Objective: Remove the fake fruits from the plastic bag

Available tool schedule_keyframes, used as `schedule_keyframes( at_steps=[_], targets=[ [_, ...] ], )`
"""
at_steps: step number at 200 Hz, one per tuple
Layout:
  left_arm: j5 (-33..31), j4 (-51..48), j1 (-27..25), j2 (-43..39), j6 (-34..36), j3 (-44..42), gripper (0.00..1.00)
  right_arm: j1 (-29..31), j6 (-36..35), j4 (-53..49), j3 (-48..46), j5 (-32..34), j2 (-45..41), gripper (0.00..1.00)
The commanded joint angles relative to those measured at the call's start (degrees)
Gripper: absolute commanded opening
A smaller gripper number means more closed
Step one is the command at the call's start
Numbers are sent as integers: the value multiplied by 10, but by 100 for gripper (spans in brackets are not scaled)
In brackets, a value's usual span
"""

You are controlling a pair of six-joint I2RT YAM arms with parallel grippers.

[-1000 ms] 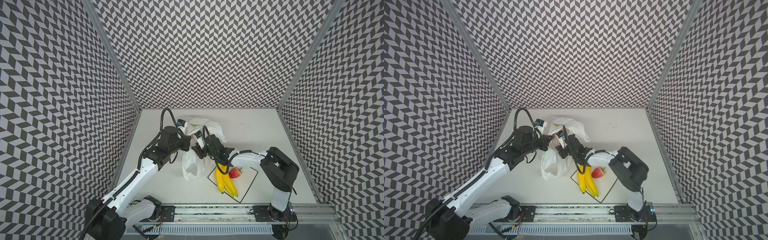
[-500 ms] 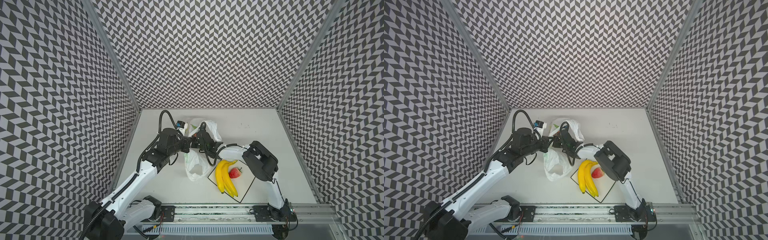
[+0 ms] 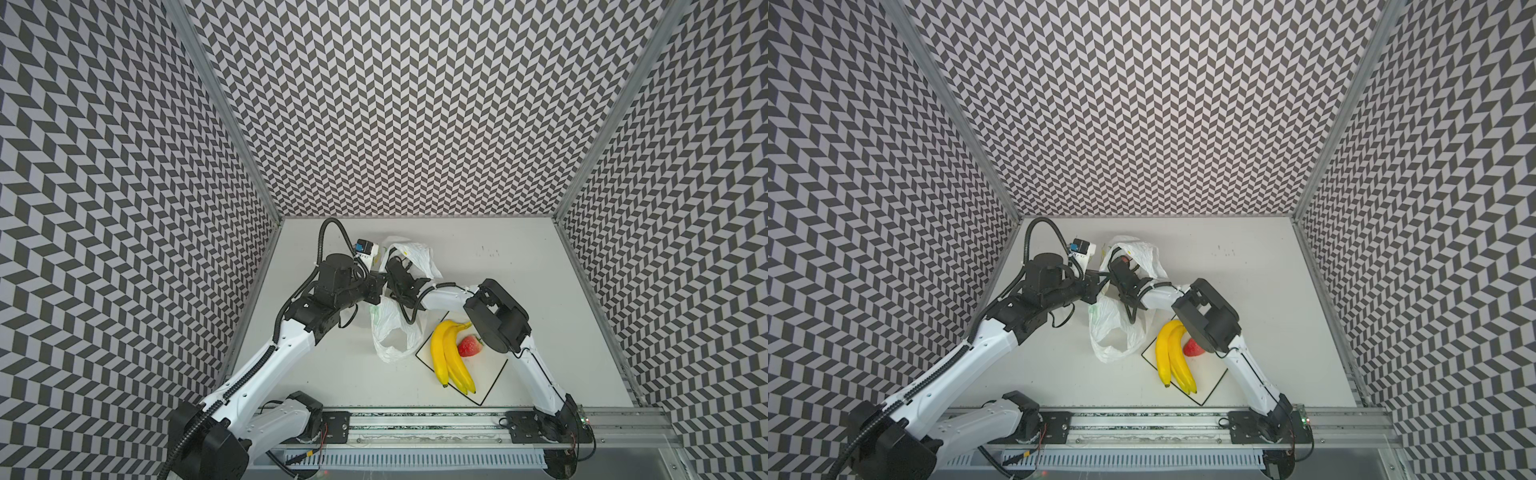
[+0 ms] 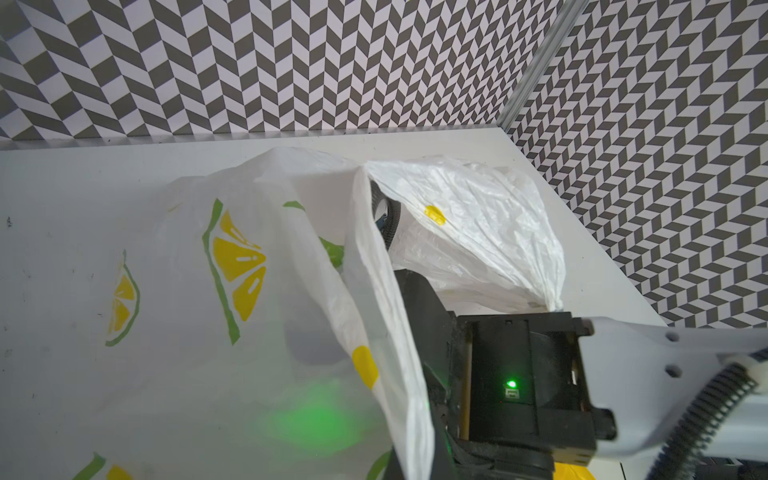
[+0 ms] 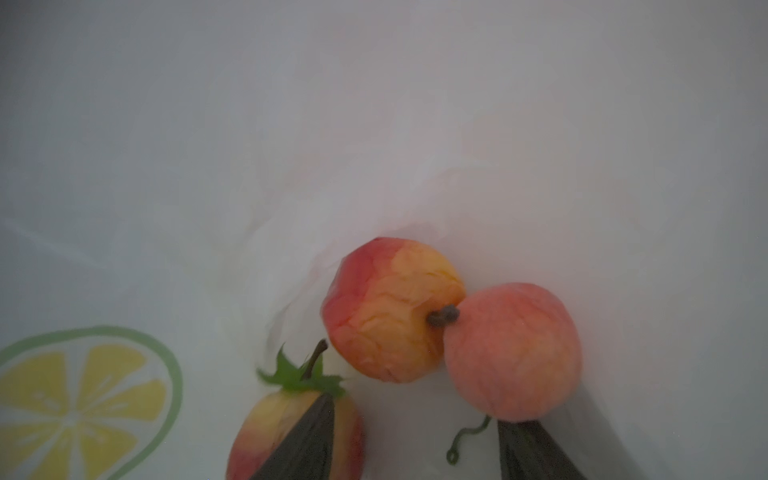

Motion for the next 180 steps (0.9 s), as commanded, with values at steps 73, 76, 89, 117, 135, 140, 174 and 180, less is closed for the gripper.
schedule_keyframes(
  at_steps=[73, 76, 89, 117, 135, 140, 174, 180],
  targets=[
    [-72, 21, -4, -18, -36, 0, 0, -2, -121, 133, -138, -43, -118, 22],
    [-75, 21, -4, -17, -37, -1, 0, -2, -125, 138, -146, -48, -126, 21],
    [-88, 21, -4, -16, -39, -1, 0, -2, -146, 159, -184, -76, -161, 19],
    [-102, 26, -4, -15, -40, -8, 0, -4, -182, 171, -249, -140, -230, 18],
    [-107, 31, -3, -18, -40, -13, 0, -5, -197, 184, -299, -178, -276, 17],
    [-107, 33, -3, -18, -41, -15, 0, -5, -202, 187, -310, -191, -289, 17],
    [-108, 44, -2, -19, -42, -22, 0, -5, -250, 176, -365, -251, -362, 16],
    [-107, 46, -2, -19, -41, -24, 0, -5, -258, 167, -369, -252, -374, 16]
  ],
)
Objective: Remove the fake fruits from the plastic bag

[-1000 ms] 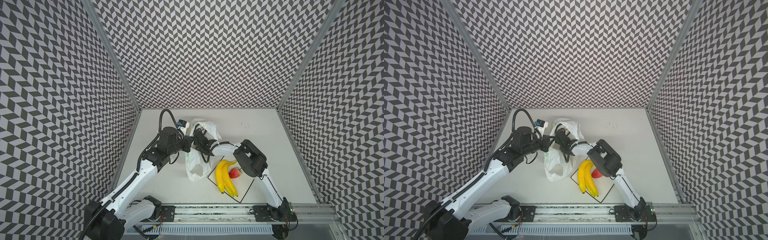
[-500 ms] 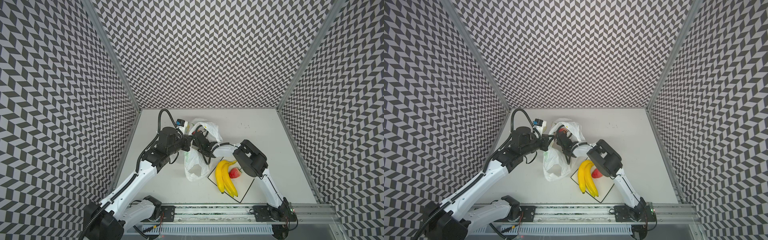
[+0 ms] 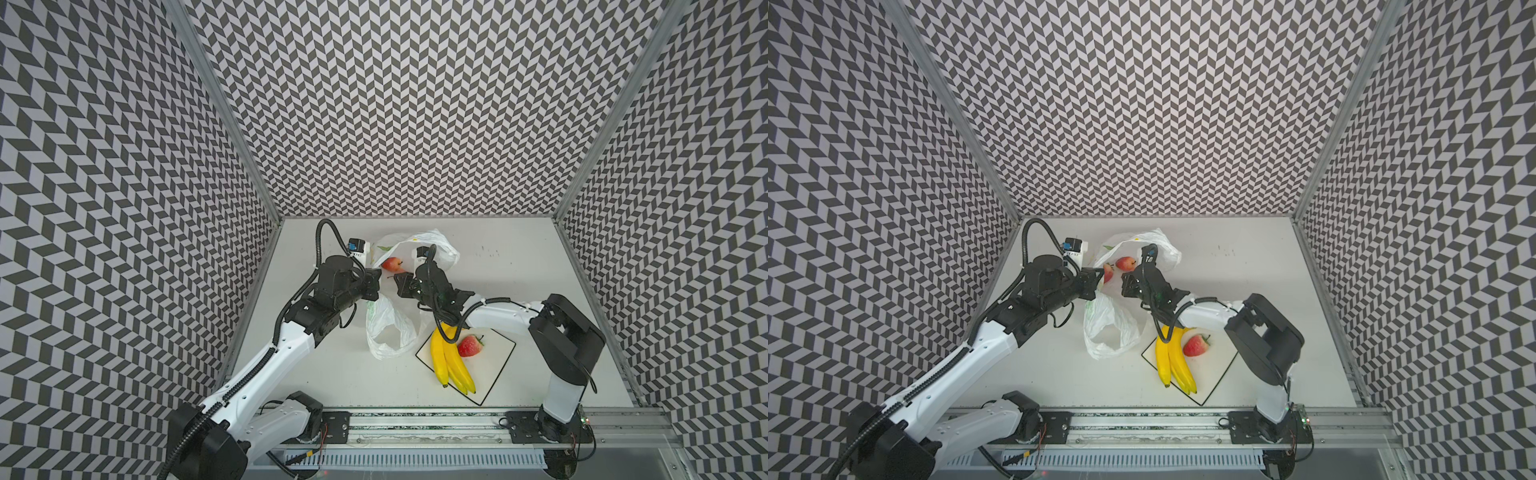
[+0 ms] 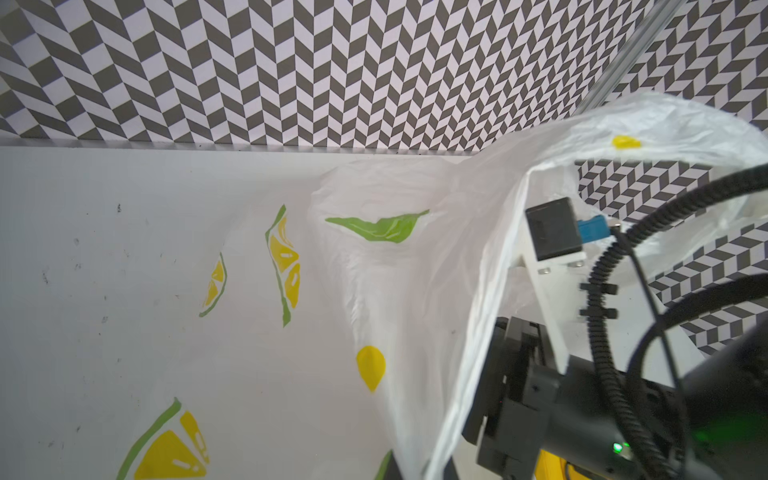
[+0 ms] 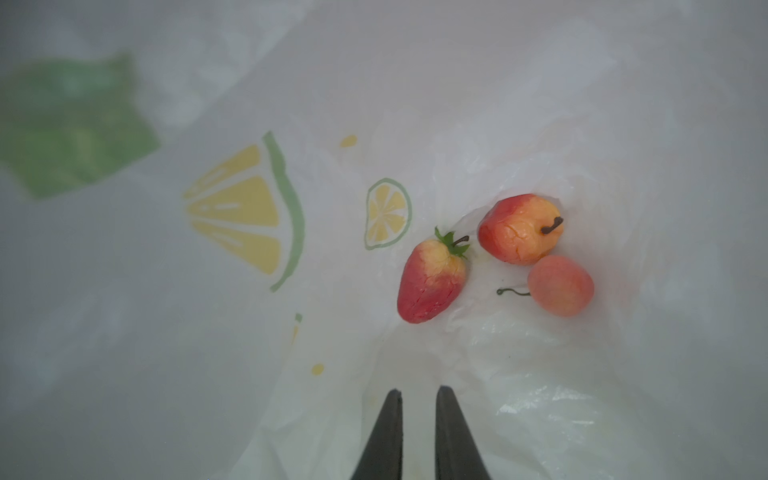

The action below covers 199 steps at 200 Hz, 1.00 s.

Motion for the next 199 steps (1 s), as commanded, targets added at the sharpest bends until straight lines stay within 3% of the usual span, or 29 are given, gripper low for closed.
schedule_keyframes(
  at_steps=[1, 18, 31, 60, 94, 143, 199],
  targets=[
    [-9, 27, 0, -15, -5, -9, 0, -2, -50, 9, -23, -53, -49, 16],
    [-1, 37, 1, -19, -3, -18, 0, -3, -44, 4, -34, -43, -60, 18],
    [12, 43, 3, -23, -1, -25, 0, -3, -24, 9, -26, -37, -43, 27],
    [29, 49, 3, -30, 5, -32, 0, -6, 77, -2, 41, -21, 42, 47],
    [53, 53, 2, -29, 9, -27, 0, -12, 179, -37, 125, 61, 133, 58],
    [63, 53, 3, -29, 21, -21, 0, -12, 191, -144, 233, 230, 213, 61],
    [77, 58, 2, -21, 25, -15, 0, -11, 209, -214, 348, 259, 307, 63]
  ],
)
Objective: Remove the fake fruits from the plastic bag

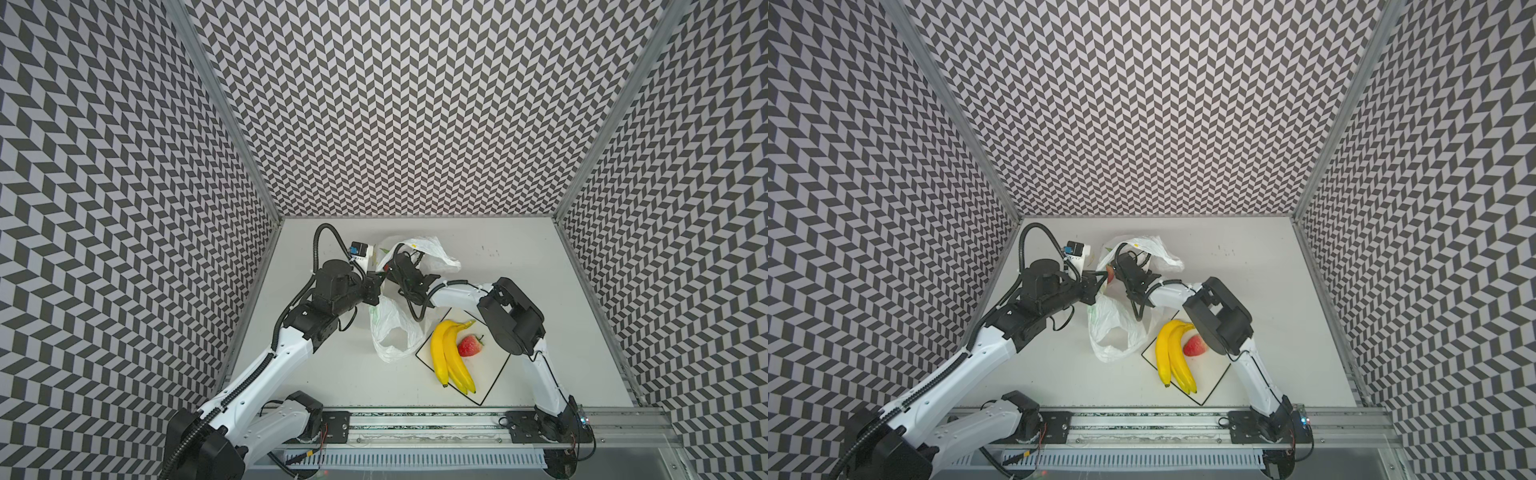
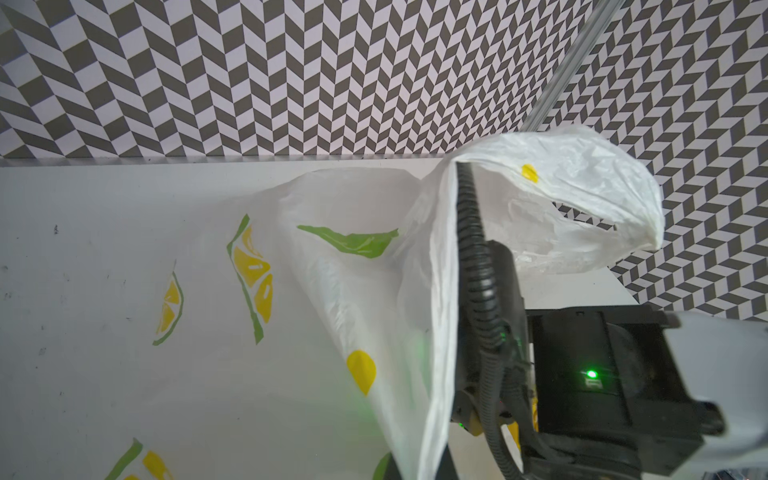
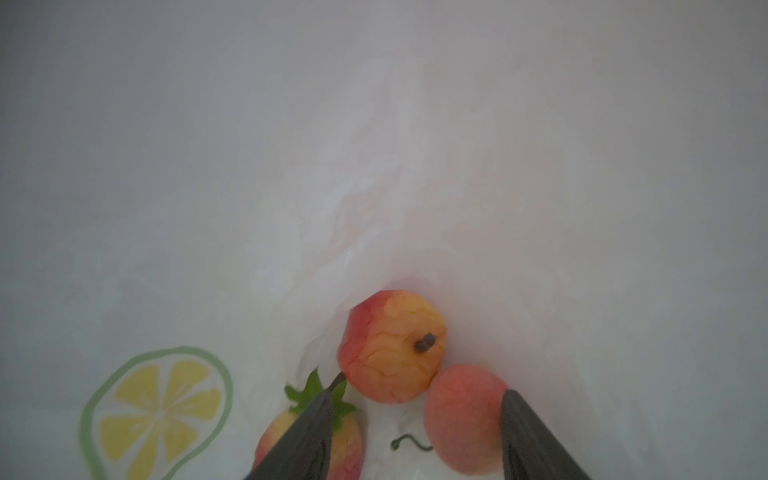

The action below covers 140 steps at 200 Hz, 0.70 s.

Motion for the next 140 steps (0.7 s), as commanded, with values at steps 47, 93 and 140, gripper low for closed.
schedule_keyframes(
  at_steps=[47, 93, 140],
  targets=[
    [15, 18, 2, -2, 9, 16, 0, 1, 24, -81, 98, 47, 80, 54],
    [4, 22, 3, -8, 6, 5, 0, 3, -8, -91, 102, 48, 85, 35],
    [-20, 32, 7, -18, -10, -24, 0, 3, -96, 13, 7, 10, 2, 20]
  ],
)
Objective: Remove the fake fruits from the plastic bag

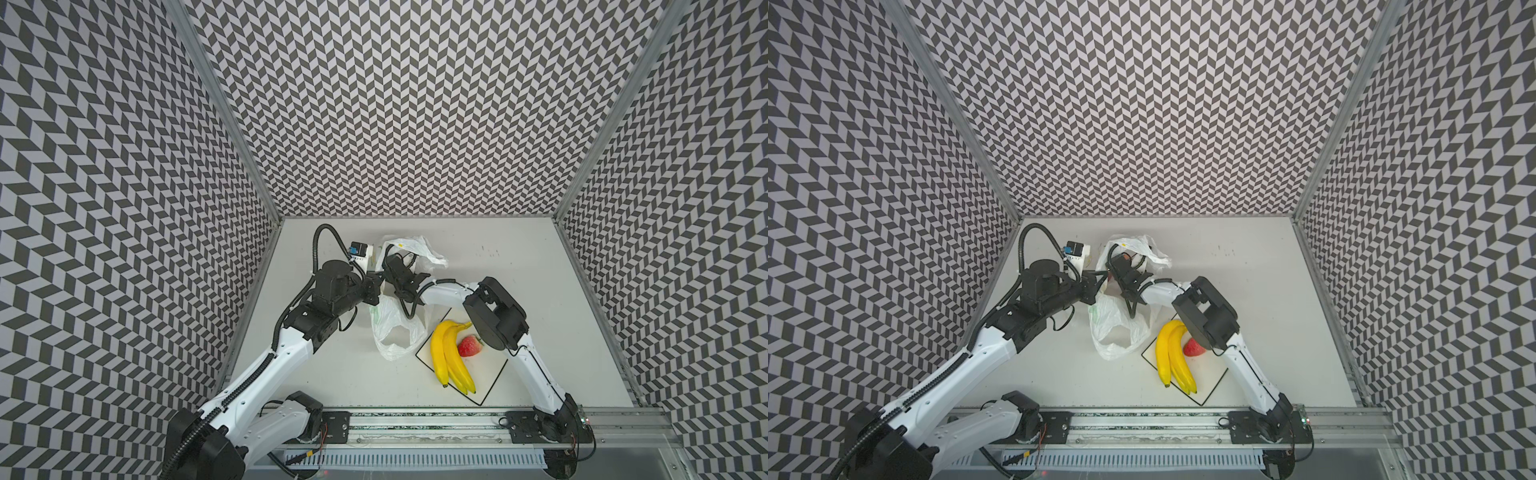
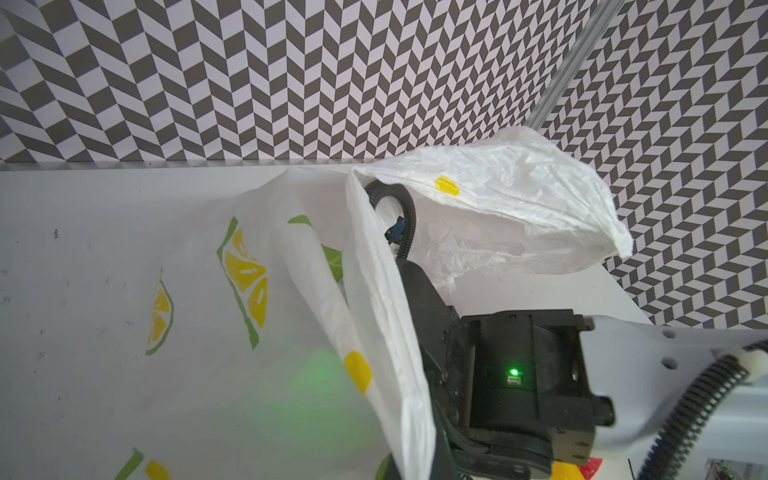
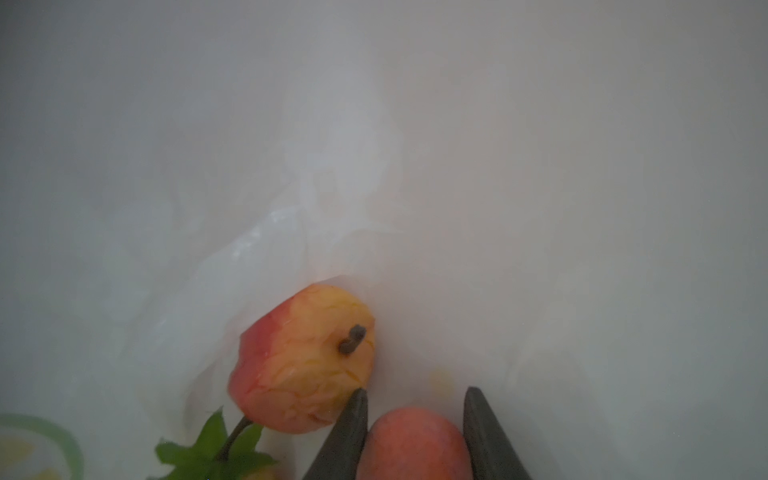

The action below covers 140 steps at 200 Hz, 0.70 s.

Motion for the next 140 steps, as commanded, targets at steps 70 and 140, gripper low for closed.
schedule_keyframes(
  at_steps=[70, 140],
  targets=[
    [-42, 22, 8, -14, -22, -28, 0, -6, -99, 106, -147, -156, -178, 15],
    [-51, 23, 11, -20, -23, -30, 0, -21, -120, 129, -281, -271, -313, 14]
  ],
)
